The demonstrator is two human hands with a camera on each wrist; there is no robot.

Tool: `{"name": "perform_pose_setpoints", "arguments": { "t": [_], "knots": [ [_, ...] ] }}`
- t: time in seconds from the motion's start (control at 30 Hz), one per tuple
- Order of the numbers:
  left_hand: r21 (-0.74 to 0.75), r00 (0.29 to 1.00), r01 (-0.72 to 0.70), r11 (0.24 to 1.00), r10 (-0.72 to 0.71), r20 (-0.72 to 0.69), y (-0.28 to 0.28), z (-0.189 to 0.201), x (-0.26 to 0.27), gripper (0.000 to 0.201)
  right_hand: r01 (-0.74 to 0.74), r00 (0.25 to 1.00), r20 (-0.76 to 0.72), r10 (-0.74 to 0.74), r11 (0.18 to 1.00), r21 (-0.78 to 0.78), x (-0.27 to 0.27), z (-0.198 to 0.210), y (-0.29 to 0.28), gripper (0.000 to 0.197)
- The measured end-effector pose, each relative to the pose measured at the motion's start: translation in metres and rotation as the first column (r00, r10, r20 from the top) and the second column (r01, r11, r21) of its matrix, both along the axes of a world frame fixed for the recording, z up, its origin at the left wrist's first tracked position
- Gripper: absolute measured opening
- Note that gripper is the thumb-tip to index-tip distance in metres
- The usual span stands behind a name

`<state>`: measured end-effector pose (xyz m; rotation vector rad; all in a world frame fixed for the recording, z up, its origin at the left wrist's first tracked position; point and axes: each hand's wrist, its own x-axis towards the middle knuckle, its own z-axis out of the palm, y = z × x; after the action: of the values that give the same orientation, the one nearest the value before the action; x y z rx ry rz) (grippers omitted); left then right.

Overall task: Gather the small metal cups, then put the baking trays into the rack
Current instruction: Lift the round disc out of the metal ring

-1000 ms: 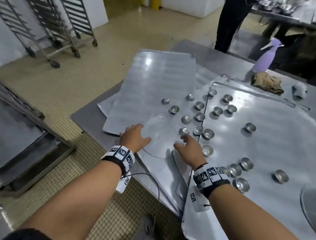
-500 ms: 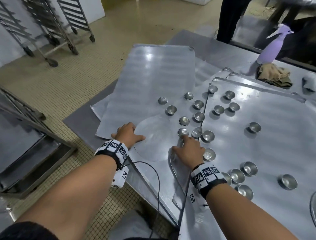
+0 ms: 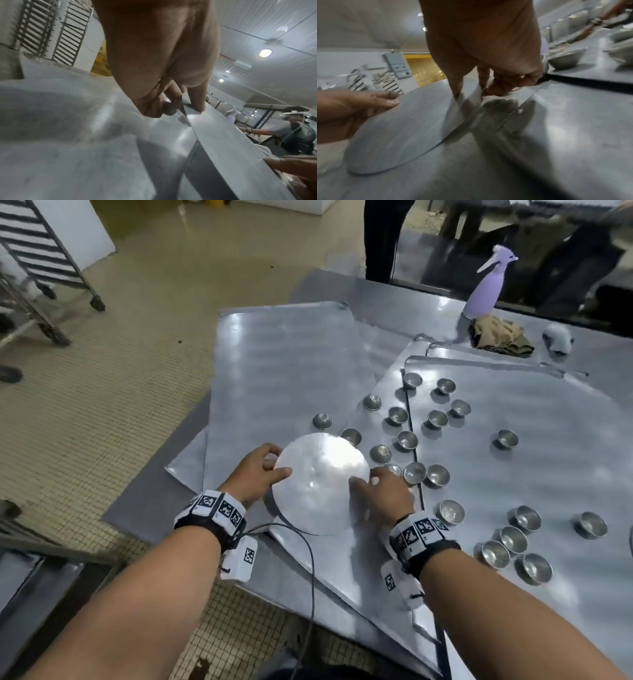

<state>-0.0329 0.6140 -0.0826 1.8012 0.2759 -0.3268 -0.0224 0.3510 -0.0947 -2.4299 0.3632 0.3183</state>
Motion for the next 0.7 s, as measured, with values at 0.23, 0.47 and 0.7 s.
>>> {"name": "perform_pose_setpoints", "arguments": {
  "t": [0.23,0.47,0.7],
  "knots": [
    [0.012,0.991,-0.003,1.000,0.002,0.134,0.023,0.031,0.026,0.017,0.065,0.976,0.146,-0.160,0.860,0.505,0.019,0.027,0.005,0.030],
    [-0.181,0.942,-0.152,0.972,0.198,0.270,0.019,0.078,0.044,0.024,0.176,0.946,0.027,-0.323,0.581,0.795,0.038,0.074,0.011,0.055],
    [-0.182,0.936,-0.177,0.967,0.223,0.272,-0.008,0.087,0.049,0.064,0.002,0.935,0.223,-0.275,0.636,0.772,0.034,0.084,-0.003,0.049]
  ]
}}
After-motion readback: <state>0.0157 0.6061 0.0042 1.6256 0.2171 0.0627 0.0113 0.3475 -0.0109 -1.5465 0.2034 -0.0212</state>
